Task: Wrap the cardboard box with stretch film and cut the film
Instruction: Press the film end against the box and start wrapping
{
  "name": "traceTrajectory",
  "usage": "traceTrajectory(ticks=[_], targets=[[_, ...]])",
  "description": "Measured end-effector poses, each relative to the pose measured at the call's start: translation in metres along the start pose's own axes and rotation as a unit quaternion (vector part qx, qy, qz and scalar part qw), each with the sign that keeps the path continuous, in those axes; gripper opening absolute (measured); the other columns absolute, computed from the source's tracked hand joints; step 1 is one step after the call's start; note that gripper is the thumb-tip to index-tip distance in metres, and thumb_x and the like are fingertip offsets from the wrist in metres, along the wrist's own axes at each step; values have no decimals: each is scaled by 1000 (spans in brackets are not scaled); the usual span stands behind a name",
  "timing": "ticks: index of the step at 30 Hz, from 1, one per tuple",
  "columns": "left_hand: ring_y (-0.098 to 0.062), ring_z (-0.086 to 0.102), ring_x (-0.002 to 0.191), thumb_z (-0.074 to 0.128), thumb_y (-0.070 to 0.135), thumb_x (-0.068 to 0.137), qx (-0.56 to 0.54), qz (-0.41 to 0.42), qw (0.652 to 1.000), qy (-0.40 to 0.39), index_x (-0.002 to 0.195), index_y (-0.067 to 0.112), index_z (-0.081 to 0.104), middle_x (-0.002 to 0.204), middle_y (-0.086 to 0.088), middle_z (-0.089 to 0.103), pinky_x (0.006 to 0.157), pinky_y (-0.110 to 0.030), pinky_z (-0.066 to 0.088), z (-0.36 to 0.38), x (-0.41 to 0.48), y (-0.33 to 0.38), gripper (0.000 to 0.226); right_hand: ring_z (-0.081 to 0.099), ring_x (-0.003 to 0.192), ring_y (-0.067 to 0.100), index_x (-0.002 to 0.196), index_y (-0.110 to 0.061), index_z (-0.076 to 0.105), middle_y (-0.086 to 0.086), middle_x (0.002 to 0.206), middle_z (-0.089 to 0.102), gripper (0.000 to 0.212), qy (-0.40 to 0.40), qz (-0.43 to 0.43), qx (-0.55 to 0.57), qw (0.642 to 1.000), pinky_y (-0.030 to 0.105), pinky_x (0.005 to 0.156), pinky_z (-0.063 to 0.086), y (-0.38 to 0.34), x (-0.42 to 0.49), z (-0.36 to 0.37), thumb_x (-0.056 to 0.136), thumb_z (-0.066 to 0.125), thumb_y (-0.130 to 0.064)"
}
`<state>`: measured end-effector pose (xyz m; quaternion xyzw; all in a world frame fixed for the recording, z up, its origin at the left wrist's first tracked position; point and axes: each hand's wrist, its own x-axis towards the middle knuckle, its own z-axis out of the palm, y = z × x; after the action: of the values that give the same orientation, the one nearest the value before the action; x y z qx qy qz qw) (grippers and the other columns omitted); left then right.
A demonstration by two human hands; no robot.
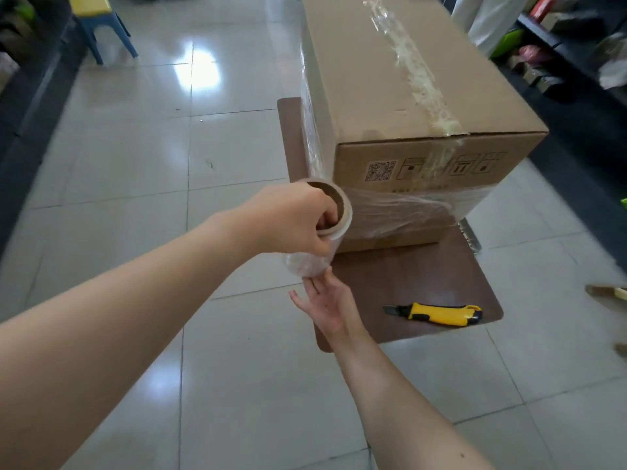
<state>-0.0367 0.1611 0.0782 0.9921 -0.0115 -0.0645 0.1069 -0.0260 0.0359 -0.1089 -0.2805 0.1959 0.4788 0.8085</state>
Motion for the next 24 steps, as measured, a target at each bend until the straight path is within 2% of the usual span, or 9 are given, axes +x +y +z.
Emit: traceTrajectory(ticks=[3, 7, 10, 13, 15, 18, 21, 24], targets=[[-15, 51, 58, 62, 31, 71, 50, 37, 998, 12, 74, 25, 56, 62, 7, 53, 44, -23, 33, -4, -9, -19, 8, 40, 135, 16, 133, -11, 50, 4, 140, 54, 35, 8, -26, 24, 999, 51, 107, 27, 15, 8, 16, 101, 40, -19], [-16, 44, 52, 57, 26, 68, 104, 88, 990, 36, 66, 23, 43, 55, 7, 43, 45, -24, 26, -4, -9, -41, 14, 47, 128, 19, 127, -10, 52, 7, 125, 62, 31, 23, -44, 89, 995, 45, 101, 37, 32, 23, 34, 101, 37, -10], [-17, 46, 53, 57, 30, 73, 138, 126, 981, 49, 74, 22, 46, 58, 9, 45, 49, -25, 30, -2, -1, -54, 13, 50, 121, 24, 127, -6, 50, 13, 120, 62, 30, 25, -65, 134, 989, 44, 102, 38, 38, 29, 40, 98, 43, -5], [-10, 38, 51, 58, 49, 84, 117, 126, 985, 23, 79, 24, 45, 58, 11, 39, 49, -25, 29, -6, 11, -60, 29, 49, 122, 27, 116, -3, 52, 18, 121, 60, 21, 25, -72, 156, 985, 42, 104, 39, 41, 36, 46, 97, 44, -2], [-13, 45, 55, 58, 52, 84, 90, 135, 987, -8, 76, 22, 47, 62, 9, 47, 51, -29, 39, -11, 20, -64, 33, 50, 121, 28, 117, -4, 51, 18, 123, 58, 22, 32, -79, 158, 984, 41, 102, 41, 42, 41, 50, 96, 44, -2], [-16, 54, 61, 62, 48, 81, 53, 153, 986, -40, 74, 21, 55, 67, 6, 57, 60, -36, 52, -16, 32, -77, 28, 56, 114, 25, 128, -7, 47, 17, 128, 57, 34, 38, -87, 154, 983, 38, 93, 46, 43, 50, 56, 94, 46, 0], [-13, 51, 56, 64, 44, 80, 54, 187, 980, -49, 69, 22, 53, 61, 5, 54, 55, -31, 49, -22, 42, -89, 27, 55, 119, 25, 125, -6, 51, 16, 125, 60, 36, 45, -93, 156, 982, 36, 90, 50, 44, 56, 64, 89, 50, 0], [-11, 44, 52, 63, 43, 79, 70, 238, 966, -68, 67, 21, 50, 58, 5, 49, 51, -25, 41, -27, 56, -98, 28, 66, 106, 22, 112, -7, 61, 15, 117, 67, 31, 55, -102, 182, 976, 34, 88, 54, 49, 64, 70, 83, 54, 0]])
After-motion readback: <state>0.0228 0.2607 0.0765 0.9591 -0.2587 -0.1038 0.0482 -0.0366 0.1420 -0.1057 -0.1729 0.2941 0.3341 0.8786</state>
